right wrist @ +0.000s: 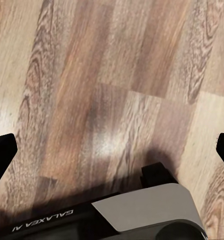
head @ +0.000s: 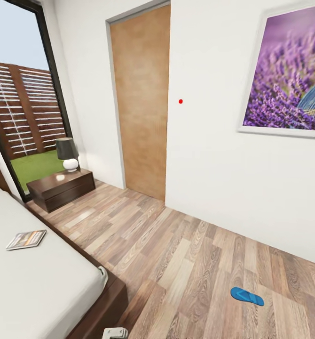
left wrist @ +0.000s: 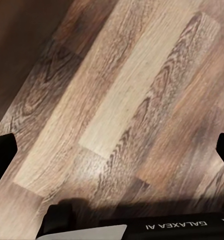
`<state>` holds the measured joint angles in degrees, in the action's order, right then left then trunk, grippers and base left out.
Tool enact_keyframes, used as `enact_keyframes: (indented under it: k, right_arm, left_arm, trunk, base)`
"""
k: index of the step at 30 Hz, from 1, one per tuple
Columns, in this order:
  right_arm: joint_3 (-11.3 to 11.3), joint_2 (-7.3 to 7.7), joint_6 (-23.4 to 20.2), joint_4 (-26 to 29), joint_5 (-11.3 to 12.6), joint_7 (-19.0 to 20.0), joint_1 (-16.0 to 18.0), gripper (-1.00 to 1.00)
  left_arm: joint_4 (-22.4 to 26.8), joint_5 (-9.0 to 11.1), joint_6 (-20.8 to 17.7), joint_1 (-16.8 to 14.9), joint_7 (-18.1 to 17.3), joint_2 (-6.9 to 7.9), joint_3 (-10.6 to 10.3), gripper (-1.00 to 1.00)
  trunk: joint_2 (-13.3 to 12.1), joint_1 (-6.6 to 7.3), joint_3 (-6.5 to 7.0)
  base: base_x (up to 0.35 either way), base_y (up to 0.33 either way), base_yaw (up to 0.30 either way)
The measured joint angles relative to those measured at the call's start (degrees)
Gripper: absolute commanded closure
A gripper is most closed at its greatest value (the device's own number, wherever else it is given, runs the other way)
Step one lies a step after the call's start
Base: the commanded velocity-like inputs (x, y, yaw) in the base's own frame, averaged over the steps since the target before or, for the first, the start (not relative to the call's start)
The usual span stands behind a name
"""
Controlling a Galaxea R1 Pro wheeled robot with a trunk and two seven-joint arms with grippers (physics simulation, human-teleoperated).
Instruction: In the bedroom, move the book from the bed onto either nightstand, and place the two sandals side by side next to the bed.
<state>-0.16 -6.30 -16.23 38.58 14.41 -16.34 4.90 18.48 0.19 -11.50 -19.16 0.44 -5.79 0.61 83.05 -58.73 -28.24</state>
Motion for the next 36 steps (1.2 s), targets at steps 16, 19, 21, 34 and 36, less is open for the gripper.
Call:
enact_keyframes:
  k: [16, 19, 21, 34, 36]
  right_arm:
    - [0.1, -0.01, 0.0, 0.0, 0.0, 0.0, 0.0, -1.0]
    - [0.1, -0.01, 0.0, 0.0, 0.0, 0.0, 0.0, -1.0]
    - [0.1, -0.01, 0.0, 0.0, 0.0, 0.0, 0.0, -1.0]
    - [0.0, 0.06, -0.1, 0.0, 0.0, 0.0, 0.0, -1.0]
    - [0.0, 0.07, -0.1, 0.0, 0.0, 0.0, 0.0, -1.0]
  left_arm:
    - [0.0, 0.0, 0.0, 0.1, 0.0, 0.0, 0.0, -1.0]
    - [0.0, 0.0, 0.0, 0.1, 0.0, 0.0, 0.0, -1.0]
    - [0.0, 0.0, 0.0, 0.1, 0.0, 0.0, 0.0, -1.0]
    - [0.0, 0.0, 0.0, 0.1, 0.0, 0.0, 0.0, -1.0]
    - [0.0, 0.0, 0.0, 0.1, 0.0, 0.0, 0.0, -1.0]
  trunk:
    - [0.0, 0.0, -0.04]
    - [0.0, 0.0, -0.04]
    - [0.0, 0.0, -0.04]
    - [0.0, 0.02, -0.72]
    - [0.0, 0.03, -0.87]
  base:
    - [0.0, 0.0, -0.279]
    - [0.0, 0.0, -0.281]
    - [0.0, 0.0, -0.281]
    - [0.041, 0.0, -0.197]
    - [0.257, 0.0, -0.187]
